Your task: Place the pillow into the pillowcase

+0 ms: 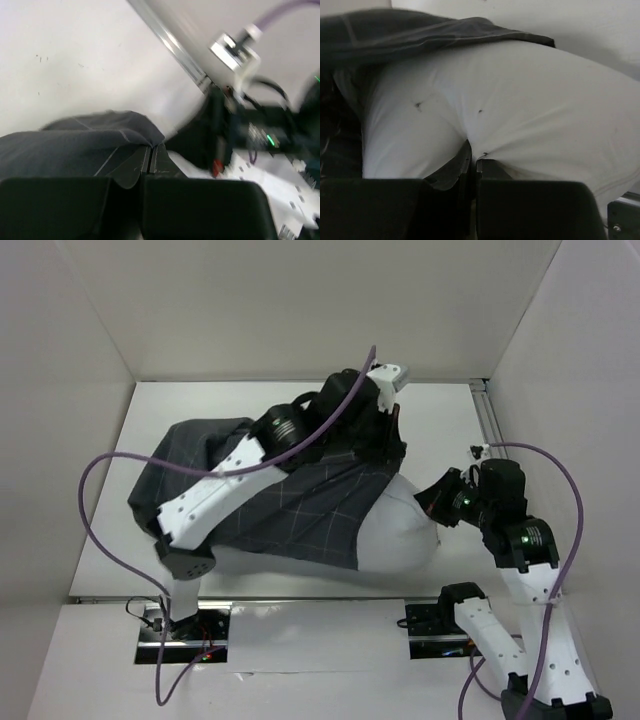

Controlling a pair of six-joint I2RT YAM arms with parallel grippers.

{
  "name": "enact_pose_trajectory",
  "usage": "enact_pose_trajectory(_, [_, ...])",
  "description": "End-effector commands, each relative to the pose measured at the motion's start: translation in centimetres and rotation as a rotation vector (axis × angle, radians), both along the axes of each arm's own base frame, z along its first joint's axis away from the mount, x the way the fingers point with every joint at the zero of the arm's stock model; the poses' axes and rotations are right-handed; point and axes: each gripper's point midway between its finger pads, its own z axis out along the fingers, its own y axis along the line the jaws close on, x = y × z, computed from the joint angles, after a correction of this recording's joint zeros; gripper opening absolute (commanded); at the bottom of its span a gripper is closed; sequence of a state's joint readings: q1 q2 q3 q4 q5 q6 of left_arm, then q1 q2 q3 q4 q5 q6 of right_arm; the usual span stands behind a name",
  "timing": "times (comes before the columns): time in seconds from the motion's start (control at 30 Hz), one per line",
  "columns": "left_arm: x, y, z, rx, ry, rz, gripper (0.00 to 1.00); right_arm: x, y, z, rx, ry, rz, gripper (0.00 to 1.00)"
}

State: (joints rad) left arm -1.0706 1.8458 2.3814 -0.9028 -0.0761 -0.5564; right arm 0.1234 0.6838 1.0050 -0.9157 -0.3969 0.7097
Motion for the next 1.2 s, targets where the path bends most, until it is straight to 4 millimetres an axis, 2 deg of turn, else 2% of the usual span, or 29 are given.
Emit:
enact_pose_trajectory(0.0, [7.6, -4.0, -0.7, -0.192, 0.071, -0.049, 0.00, 0.2, 1.4, -1.8, 0.075, 0.107, 0.039, 0.00])
enact_pose_trajectory(0.03, [9.1, -4.1, -1.9, -0.180, 0.086, -0.035, 0.00, 1.2, 1.2, -2.9, 0.060, 0.126, 0.020, 0.00])
enact_pose_trajectory(0.07, [10.7, -4.3, -4.8, -0.135, 0.125, -0.012, 0.00, 3.0, 0.6, -3.0, 0.036, 0.091, -0.034, 0.00])
enact_pose_trajectory(0.1, [11.1, -4.1, -5.5, -0.125, 0.144, -0.014, 0.00, 4.2, 0.1, -3.3, 0.023, 0.079, -0.066, 0.00])
enact_pose_trajectory(0.13, [11.4, -3.8, -5.9, -0.117, 0.145, -0.021, 0.20, 5.8, -0.2, -4.2, 0.006, 0.094, -0.088, 0.00])
enact_pose_trajectory(0.17, [11.9, -3.2, -6.0, -0.109, 0.136, -0.015, 0.31, 7.9, -1.2, -3.9, -0.007, 0.047, -0.144, 0.00])
enact_pose_trajectory(0.2, [11.3, -2.5, -4.5, -0.122, 0.110, -0.021, 0.42, 9.1, -1.6, -4.4, -0.006, 0.044, -0.161, 0.00])
enact_pose_trajectory(0.23, [11.5, -1.7, -3.8, -0.114, 0.077, 0.010, 0.56, 10.3, -2.2, -4.9, -0.014, 0.044, -0.178, 0.03])
enact_pose_trajectory(0.27, [11.6, -1.0, -3.5, -0.098, 0.046, 0.023, 0.78, 11.9, -3.4, -6.2, -0.015, 0.084, -0.208, 0.10])
enact_pose_trajectory(0.3, [11.5, -0.1, -2.8, -0.092, 0.026, 0.045, 0.84, 13.4, -4.0, -6.2, -0.007, 0.059, -0.213, 0.28])
enact_pose_trajectory(0.33, [11.1, 1.3, -0.9, -0.104, -0.006, 0.080, 0.85, 14.1, -4.9, -6.6, -0.009, 0.074, -0.226, 0.37])
enact_pose_trajectory(0.37, [11.0, 2.0, -1.1, -0.082, -0.014, 0.096, 0.85, 15.2, -5.8, -7.2, -0.020, 0.096, -0.234, 0.45])
enact_pose_trajectory(0.4, [10.8, 2.8, -0.9, -0.068, -0.029, 0.109, 0.79, 15.9, -7.2, -7.0, -0.012, 0.087, -0.258, 0.53])
enact_pose_trajectory(0.43, [11.2, 3.7, -1.1, -0.045, -0.038, 0.158, 0.75, 16.1, -8.2, -6.9, -0.018, 0.094, -0.280, 0.56])
enact_pose_trajectory(0.47, [10.5, 4.6, -1.9, 0.004, -0.029, 0.174, 0.73, 16.1, -9.0, -6.3, -0.027, 0.069, -0.285, 0.66])
enact_pose_trajectory(0.5, [10.5, 5.4, -2.7, 0.037, -0.021, 0.202, 0.71, 15.8, -10.7, -6.0, -0.033, 0.064, -0.331, 0.72])
enact_pose_trajectory(0.53, [11.1, 6.2, -4.0, 0.089, -0.022, 0.245, 0.71, 15.5, -11.4, -5.6, -0.042, 0.052, -0.349, 0.78])
enact_pose_trajectory(0.57, [10.1, 6.4, -5.8, 0.147, 0.002, 0.245, 0.71, 15.1, -12.0, -4.3, -0.054, 0.003, -0.364, 0.84])
enact_pose_trajectory(0.6, [9.7, 6.8, -6.4, 0.171, -0.002, 0.260, 0.73, 14.6, -12.9, -4.0, -0.079, -0.009, -0.377, 0.87])
enact_pose_trajectory(0.67, [9.1, 7.0, -9.6, 0.274, 0.002, 0.293, 0.80, 13.5, -12.7, -3.3, -0.103, -0.030, -0.363, 0.92])
enact_pose_trajectory(0.73, [9.0, 7.6, -11.1, 0.345, -0.003, 0.344, 0.83, 12.1, -12.1, -4.5, -0.120, 0.004, -0.325, 0.94])
enact_pose_trajectory(0.83, [8.1, 8.4, -13.3, 0.451, -0.003, 0.400, 0.83, 9.7, -10.7, -6.1, -0.149, 0.033, -0.248, 0.95])
enact_pose_trajectory(0.87, [8.5, 8.7, -13.9, 0.475, -0.006, 0.435, 0.83, 9.1, -10.2, -6.6, -0.154, 0.043, -0.233, 0.97])
enact_pose_trajectory(0.9, [8.1, 8.4, -15.2, 0.494, 0.014, 0.433, 0.83, 8.1, -10.3, -7.1, -0.179, 0.045, -0.235, 0.97])
enact_pose_trajectory(1.0, [7.9, 9.2, -17.3, 0.555, 0.023, 0.468, 0.83, 6.1, -9.2, -8.1, -0.192, 0.068, -0.201, 1.00])
enact_pose_trajectory(1.07, [8.1, 9.7, -18.0, 0.581, 0.023, 0.502, 0.81, 5.0, -7.9, -9.3, -0.162, 0.094, -0.144, 1.00])
enact_pose_trajectory(1.1, [8.2, 9.9, -19.0, 0.612, 0.031, 0.518, 0.79, 4.5, -7.2, -9.6, -0.145, 0.098, -0.114, 1.00])
enact_pose_trajectory(1.17, [8.4, 10.2, -19.7, 0.632, 0.037, 0.547, 0.74, 3.7, -5.8, -10.8, -0.098, 0.110, -0.056, 1.00])
